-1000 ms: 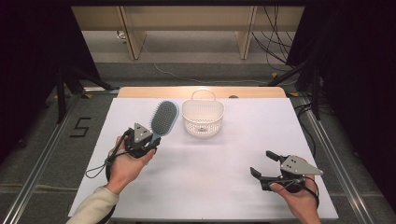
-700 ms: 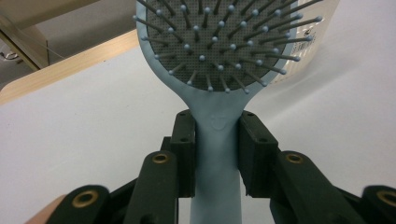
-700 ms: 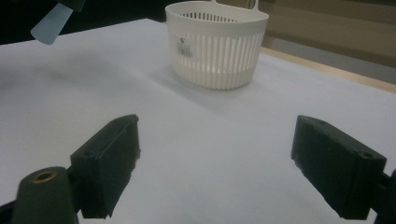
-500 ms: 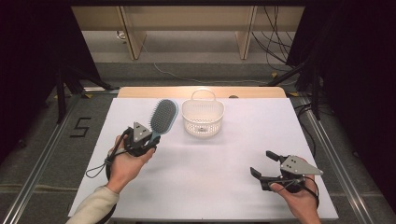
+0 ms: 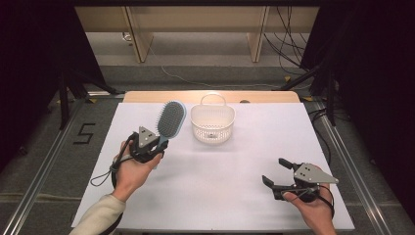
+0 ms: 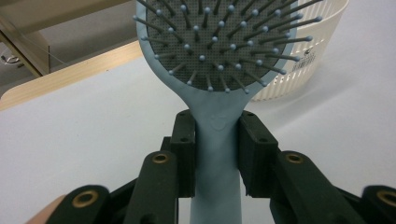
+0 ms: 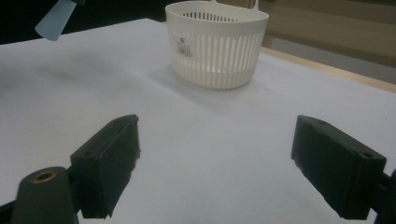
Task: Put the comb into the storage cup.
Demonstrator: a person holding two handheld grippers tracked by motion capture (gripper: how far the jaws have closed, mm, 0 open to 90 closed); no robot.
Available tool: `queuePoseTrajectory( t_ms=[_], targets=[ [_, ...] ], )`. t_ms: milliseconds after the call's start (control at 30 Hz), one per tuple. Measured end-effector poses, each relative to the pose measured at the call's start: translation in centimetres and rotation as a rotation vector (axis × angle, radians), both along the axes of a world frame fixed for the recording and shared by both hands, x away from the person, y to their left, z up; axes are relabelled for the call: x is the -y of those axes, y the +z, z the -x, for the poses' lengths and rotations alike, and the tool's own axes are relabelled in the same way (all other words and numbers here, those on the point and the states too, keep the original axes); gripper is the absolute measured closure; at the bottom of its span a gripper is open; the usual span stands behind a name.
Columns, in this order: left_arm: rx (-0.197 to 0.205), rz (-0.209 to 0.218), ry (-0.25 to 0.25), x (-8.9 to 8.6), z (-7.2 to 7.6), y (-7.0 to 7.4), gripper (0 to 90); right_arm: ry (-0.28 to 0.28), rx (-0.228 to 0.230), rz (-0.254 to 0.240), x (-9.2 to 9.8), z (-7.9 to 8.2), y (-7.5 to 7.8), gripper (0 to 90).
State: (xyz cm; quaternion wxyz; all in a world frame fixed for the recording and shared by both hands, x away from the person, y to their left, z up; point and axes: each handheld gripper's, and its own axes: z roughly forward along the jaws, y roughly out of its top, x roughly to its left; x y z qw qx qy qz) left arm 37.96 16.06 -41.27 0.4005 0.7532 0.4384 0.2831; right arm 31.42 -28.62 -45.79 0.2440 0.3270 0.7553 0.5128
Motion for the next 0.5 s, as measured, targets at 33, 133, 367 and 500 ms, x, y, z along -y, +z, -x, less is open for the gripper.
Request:
queuePoseTrajectory(
  t_ms=[33, 133, 367, 500],
  targets=[
    [0.001, -0.002, -0.002, 0.01, 0.00, 0.07, 70.1, 0.000, 0.000, 0.000, 0.00, 0.00, 0.00, 16.1],
    [0.006, 0.004, -0.004, 0.15, -0.01, 0.15, 70.1, 0.000, -0.001, -0.001, 0.00, -0.01, 0.00, 16.1],
    [0.008, 0.009, -0.007, 0.18, -0.06, 0.20, 70.1, 0.000, -0.001, -0.002, 0.01, -0.01, -0.01, 16.1],
    [0.014, 0.012, -0.009, 0.22, -0.09, 0.28, 70.1, 0.001, -0.001, -0.003, 0.00, -0.01, -0.01, 16.1]
  ],
)
